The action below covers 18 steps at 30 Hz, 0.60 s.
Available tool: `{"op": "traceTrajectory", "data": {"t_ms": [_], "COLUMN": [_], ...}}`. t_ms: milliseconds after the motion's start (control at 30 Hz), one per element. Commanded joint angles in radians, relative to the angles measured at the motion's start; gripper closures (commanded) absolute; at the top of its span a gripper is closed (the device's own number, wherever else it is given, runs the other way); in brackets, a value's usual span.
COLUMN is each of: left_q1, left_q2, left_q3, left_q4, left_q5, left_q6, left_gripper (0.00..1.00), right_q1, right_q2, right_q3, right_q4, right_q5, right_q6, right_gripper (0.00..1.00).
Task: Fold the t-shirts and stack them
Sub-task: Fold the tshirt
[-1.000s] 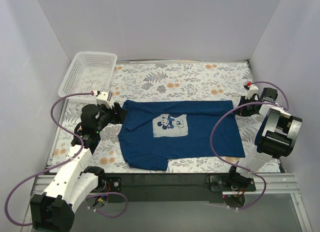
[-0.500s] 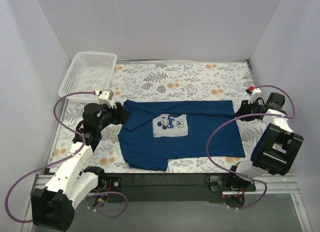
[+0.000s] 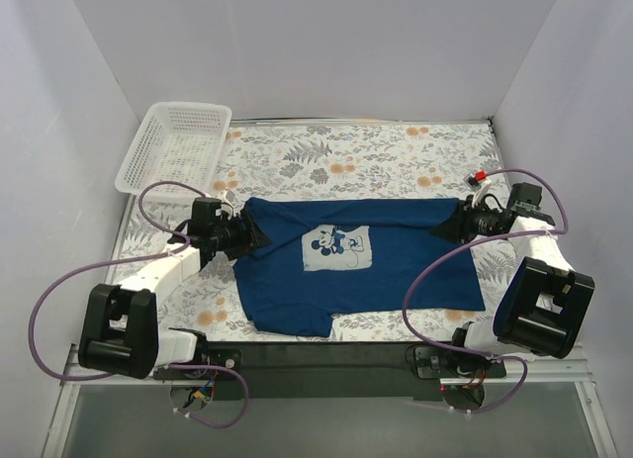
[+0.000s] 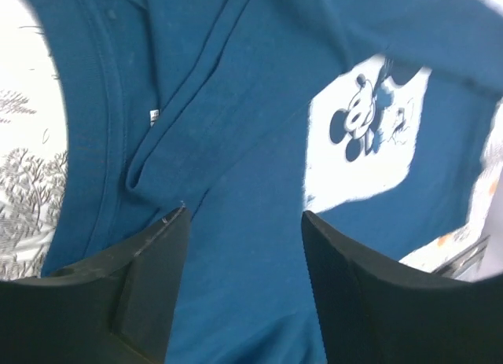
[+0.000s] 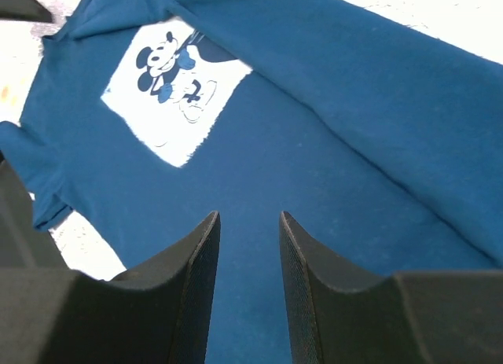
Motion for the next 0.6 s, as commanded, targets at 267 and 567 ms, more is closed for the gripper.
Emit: {"op": "traceTrajectory", "data": {"t_ms": [267,567], "left_q1": [-0.086,-0.116], "left_q2": [0.334,0.507], "left_q3": [0.353,0.532], "left_q4": [0.005,-0.064], "left_q5": [0.019,-0.056], "left_q6": [0.524,0.607], "left_gripper": [0.37,0.39], "right_q1": [0.005,0.005], "right_q2": [-0.012,-0.009], "right_q3": [-0.008,-0.011], "right_q4": [-0.023,-0.029], "right_q5": [-0.066,-0.07], "right_q6": [0.012,0.014], "right_gripper": [0.63,0.63]}}
